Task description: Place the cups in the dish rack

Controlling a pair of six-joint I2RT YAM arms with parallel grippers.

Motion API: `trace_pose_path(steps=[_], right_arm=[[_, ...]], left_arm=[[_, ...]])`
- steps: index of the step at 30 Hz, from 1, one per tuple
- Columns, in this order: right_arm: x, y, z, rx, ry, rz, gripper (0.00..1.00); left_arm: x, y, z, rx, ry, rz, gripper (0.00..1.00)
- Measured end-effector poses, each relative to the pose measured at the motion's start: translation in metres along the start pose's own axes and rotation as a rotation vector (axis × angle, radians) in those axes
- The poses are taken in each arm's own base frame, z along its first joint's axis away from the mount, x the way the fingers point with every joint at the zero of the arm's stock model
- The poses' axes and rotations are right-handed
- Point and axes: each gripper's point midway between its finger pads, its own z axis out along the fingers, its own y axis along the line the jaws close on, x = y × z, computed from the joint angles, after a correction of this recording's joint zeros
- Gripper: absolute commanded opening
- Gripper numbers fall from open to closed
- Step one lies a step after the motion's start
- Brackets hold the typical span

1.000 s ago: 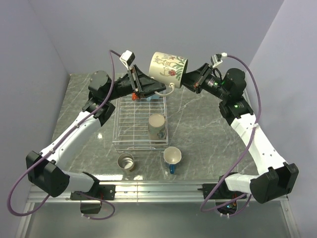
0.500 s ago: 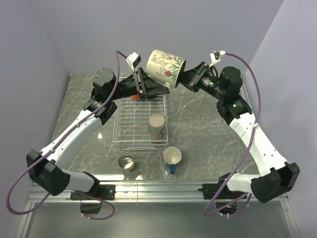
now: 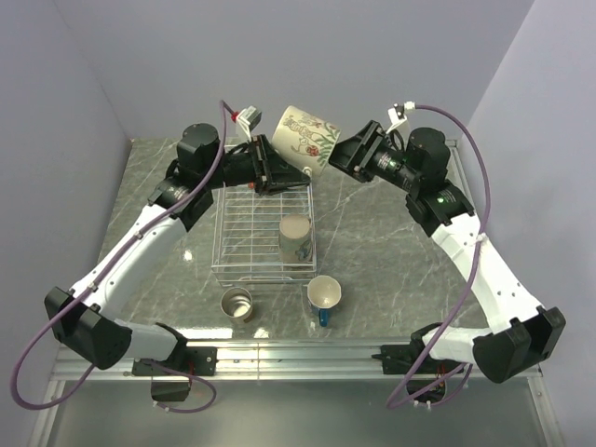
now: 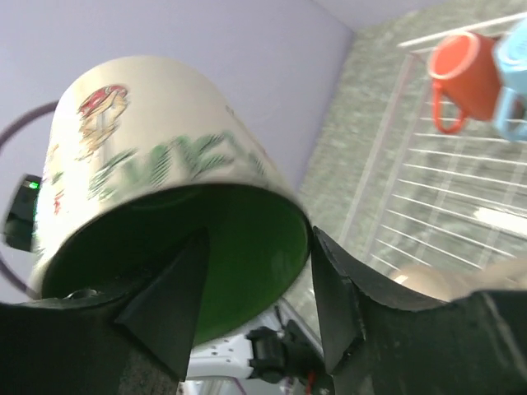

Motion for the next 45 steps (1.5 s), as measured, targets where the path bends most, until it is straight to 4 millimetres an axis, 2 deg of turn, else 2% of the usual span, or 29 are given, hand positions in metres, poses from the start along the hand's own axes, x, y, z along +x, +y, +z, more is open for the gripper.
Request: trace_pose_path(steps=[3, 8, 11, 16, 19, 24, 28, 33, 41, 45], right_arm=[[-0.003, -0.007, -0.009, 0.038, -0.010, -0.020, 0.60], [-0.017, -0.002, -0.042, 0.071, -0.081, -0.090, 0.60], [-0.023, -0.001, -0.062, 0.095, -0.116, -0.129, 0.60], [-0.022, -0.010, -0.078, 0.143, -0.125, -0.159, 0.59], [-0.015, -0.020, -0.081, 0.175, -0.103, -0.157, 0.59], [-0.002, -0.037, -0.083, 0.229, -0.057, -0.146, 0.57], [0.004, -0.044, -0.088, 0.257, -0.032, -0.154, 0.56], [0.012, -0.050, -0.094, 0.287, -0.005, -0.161, 0.55], [0.019, -0.055, -0.107, 0.330, 0.006, -0.162, 0.53], [0.022, -0.052, -0.117, 0.340, -0.004, -0.171, 0.51]], left_arm=[[-0.010, 0.022, -0.008, -0.107, -0.042, -0.001, 0.00], [-0.028, 0.066, -0.033, -0.367, -0.132, 0.011, 0.00], [-0.033, 0.083, -0.050, -0.513, -0.163, 0.080, 0.00], [-0.037, 0.120, -0.077, -0.730, -0.188, 0.188, 0.00], [-0.032, 0.157, -0.094, -0.864, -0.187, 0.213, 0.00], [-0.009, 0.221, -0.123, -1.070, -0.128, 0.200, 0.00], [0.004, 0.254, -0.137, -1.161, -0.097, 0.199, 0.00], [0.002, 0.282, -0.142, -1.225, -0.118, 0.214, 0.00], [-0.016, 0.316, -0.130, -1.248, -0.168, 0.249, 0.00], [-0.028, 0.326, -0.123, -1.250, -0.196, 0.283, 0.00]])
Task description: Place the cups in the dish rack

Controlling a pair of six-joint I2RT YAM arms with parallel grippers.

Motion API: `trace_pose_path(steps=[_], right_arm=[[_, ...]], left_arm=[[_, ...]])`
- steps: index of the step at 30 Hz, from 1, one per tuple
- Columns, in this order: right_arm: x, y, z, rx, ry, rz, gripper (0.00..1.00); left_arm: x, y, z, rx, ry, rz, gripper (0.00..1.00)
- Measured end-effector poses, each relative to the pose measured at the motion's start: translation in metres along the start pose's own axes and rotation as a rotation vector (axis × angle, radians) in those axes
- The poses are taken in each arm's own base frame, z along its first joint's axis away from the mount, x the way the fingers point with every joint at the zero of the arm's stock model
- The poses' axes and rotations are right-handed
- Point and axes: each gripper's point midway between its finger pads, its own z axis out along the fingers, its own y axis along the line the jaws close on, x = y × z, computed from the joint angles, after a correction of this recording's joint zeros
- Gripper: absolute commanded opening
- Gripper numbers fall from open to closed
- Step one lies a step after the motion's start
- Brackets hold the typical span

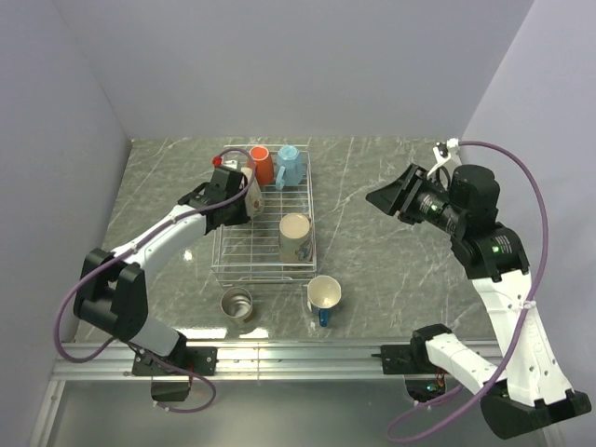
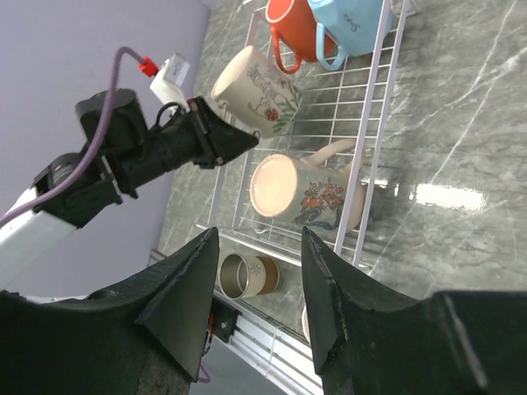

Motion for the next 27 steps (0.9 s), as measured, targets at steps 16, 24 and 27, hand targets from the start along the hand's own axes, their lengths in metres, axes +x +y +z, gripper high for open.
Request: trace_pose_path(steps=[16, 24, 27], right_arm=[[0.021, -0.021, -0.011, 0.061, 0.002, 0.017, 0.51], [0.033, -0.030, -0.010, 0.074, 0.018, 0.036, 0.52], [0.037, -0.034, -0.010, 0.075, 0.021, 0.035, 0.53]], left_arm=[[-0.008, 0.005, 0.026, -0.040, -0.069, 0.047, 0.41], [0.032, 0.023, 0.030, -0.071, 0.030, 0.057, 0.71], [0.030, 0.019, 0.021, -0.055, 0.021, 0.058, 0.76]])
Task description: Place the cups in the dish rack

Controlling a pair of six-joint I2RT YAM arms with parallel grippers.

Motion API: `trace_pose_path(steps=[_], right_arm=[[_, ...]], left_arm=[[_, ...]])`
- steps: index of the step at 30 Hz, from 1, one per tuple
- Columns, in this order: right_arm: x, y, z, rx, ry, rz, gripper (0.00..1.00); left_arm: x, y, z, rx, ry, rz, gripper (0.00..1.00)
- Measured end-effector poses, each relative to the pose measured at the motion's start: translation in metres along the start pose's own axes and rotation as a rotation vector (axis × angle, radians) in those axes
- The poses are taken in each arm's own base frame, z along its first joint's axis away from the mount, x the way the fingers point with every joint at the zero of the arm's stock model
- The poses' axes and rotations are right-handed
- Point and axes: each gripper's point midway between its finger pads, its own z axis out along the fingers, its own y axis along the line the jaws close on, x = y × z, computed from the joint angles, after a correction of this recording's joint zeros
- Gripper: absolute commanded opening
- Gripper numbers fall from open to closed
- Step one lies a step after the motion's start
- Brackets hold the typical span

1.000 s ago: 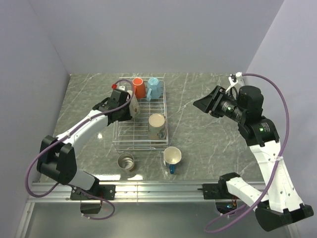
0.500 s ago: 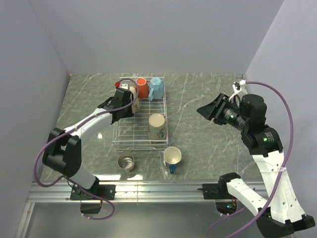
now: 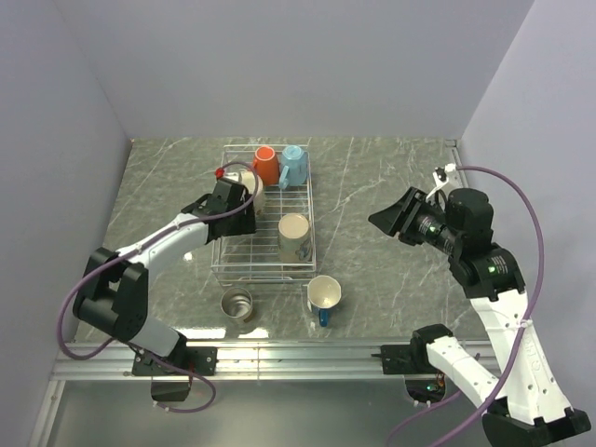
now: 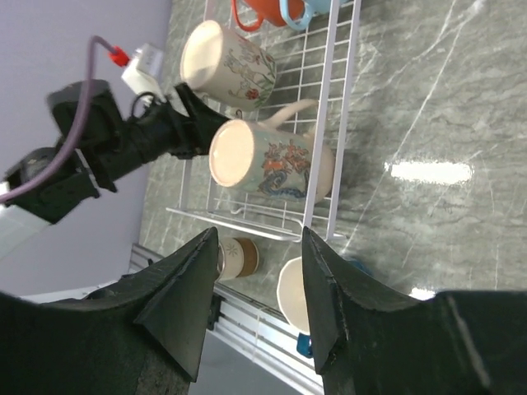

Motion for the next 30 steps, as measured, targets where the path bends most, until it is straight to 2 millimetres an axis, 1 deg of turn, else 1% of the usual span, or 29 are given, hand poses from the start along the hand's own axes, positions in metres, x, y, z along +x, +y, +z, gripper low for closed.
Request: trace_pose_path(steps=[3, 5, 6, 8, 11, 14, 16, 19, 22, 27, 30], right_arm=[[0.010, -0.009, 0.004, 0.009, 0.027, -0.003, 0.53], [0.021, -0.016, 0.009, 0.022, 0.059, -0.007, 0.54], [0.030, -0.021, 0.012, 0.032, 0.085, -0.012, 0.54], [0.052, -0.031, 0.019, 0.060, 0.162, -0.027, 0.56], [0.100, -0.035, 0.029, 0.080, 0.319, -0.090, 0.56], [0.141, -0.039, 0.031, 0.096, 0.444, -0.149, 0.57], [0.158, -0.047, 0.032, 0.119, 0.489, -0.163, 0.57], [0.168, -0.058, 0.036, 0.163, 0.516, -0.167, 0.57], [0.176, -0.062, 0.044, 0.191, 0.540, -0.189, 0.56], [0.195, -0.070, 0.058, 0.236, 0.604, -0.251, 0.56], [0.200, -0.077, 0.065, 0.270, 0.622, -0.280, 0.56]], left_arm=[[-0.005, 0.002, -0.012, 0.004, -0.013, -0.006, 0.79], [-0.011, 0.002, -0.022, 0.006, -0.023, -0.011, 0.80], [-0.017, 0.001, -0.029, 0.011, -0.033, -0.014, 0.82], [-0.032, -0.004, -0.043, 0.026, -0.061, -0.021, 0.82], [-0.060, -0.012, -0.068, 0.060, -0.128, -0.038, 0.84], [-0.082, -0.017, -0.095, 0.093, -0.188, -0.062, 0.84], [-0.091, -0.019, -0.111, 0.110, -0.217, -0.079, 0.84], [-0.098, -0.019, -0.131, 0.135, -0.244, -0.103, 0.84], [-0.095, -0.017, -0.144, 0.147, -0.249, -0.117, 0.83], [-0.087, -0.012, -0.156, 0.146, -0.234, -0.131, 0.83], [-0.080, -0.006, -0.162, 0.139, -0.226, -0.135, 0.83]])
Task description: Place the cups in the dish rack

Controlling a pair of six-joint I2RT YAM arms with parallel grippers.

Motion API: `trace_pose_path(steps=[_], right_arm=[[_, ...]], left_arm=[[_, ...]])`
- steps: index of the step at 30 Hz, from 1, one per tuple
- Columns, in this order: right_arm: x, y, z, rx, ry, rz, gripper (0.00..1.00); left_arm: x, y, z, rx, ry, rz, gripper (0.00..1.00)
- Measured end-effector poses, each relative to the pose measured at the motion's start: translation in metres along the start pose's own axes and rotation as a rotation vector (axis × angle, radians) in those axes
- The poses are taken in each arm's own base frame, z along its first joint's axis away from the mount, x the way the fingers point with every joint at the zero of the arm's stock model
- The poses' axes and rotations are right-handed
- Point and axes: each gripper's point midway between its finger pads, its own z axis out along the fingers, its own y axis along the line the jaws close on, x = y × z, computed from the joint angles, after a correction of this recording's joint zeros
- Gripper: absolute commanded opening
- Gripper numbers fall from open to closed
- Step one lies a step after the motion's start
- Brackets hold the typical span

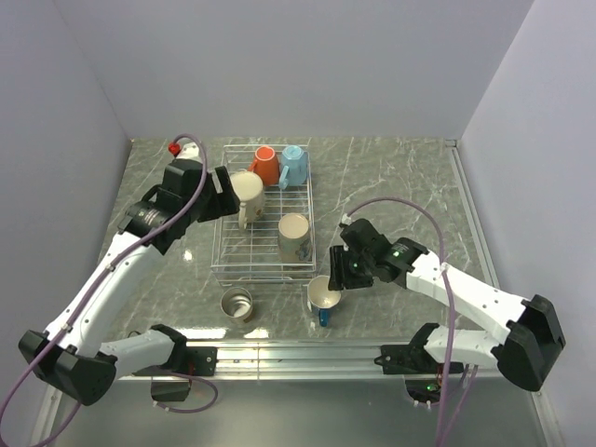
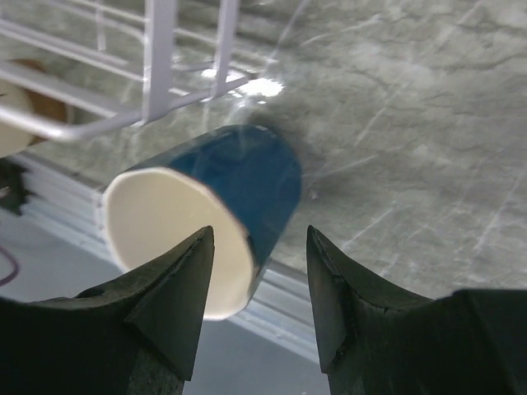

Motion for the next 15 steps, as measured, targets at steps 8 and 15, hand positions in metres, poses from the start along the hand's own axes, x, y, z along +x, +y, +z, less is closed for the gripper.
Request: trace_pose_path(steps=[8, 15], right_arm=[[-0.016, -0.004, 0.012, 0.070, 0.001, -0.055, 0.55], [-0.025, -0.001, 0.022, 0.081, 0.015, -0.093, 0.50]], left_arm=[[0.007, 0.013, -0.024, -0.017, -0.011, -0.022, 0.83], [0.010, 0.024, -0.038, -0.045, -0.023, -0.034, 0.83]])
